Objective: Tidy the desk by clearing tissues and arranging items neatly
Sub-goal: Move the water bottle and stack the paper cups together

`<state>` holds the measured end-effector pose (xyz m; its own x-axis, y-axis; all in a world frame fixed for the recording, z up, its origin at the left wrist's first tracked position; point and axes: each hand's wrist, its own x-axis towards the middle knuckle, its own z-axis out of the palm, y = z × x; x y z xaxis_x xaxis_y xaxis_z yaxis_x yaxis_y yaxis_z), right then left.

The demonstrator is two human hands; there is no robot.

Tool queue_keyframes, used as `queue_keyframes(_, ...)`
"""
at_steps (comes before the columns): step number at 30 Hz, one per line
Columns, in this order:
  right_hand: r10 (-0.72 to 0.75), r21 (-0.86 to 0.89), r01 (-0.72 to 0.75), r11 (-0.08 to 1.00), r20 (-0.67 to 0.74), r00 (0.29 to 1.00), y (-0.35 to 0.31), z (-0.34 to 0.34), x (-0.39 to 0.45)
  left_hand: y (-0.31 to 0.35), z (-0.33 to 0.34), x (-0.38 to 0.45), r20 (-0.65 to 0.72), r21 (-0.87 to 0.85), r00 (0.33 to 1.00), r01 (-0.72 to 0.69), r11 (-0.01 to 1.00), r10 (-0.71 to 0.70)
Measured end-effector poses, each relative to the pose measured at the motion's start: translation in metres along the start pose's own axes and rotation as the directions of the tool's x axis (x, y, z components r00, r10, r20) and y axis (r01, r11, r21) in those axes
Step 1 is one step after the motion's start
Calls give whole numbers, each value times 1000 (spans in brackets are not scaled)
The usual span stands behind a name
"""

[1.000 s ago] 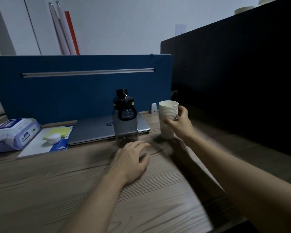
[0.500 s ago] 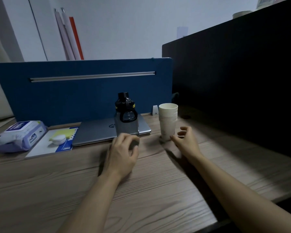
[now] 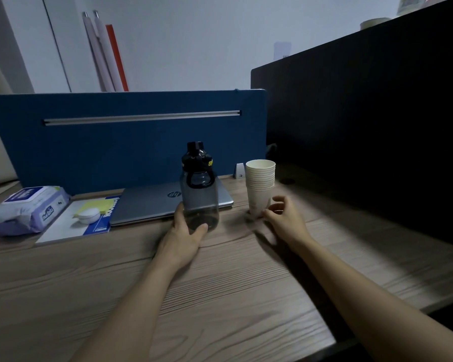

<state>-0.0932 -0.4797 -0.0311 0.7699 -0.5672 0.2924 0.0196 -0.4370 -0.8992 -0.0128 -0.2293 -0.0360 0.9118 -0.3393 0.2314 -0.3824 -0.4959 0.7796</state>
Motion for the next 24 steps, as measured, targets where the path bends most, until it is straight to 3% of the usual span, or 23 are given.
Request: queue_keyframes(24,45,-79,-40,996,64,997,16,51,109,-11,-4,43,89,-217,988,-105,970,127)
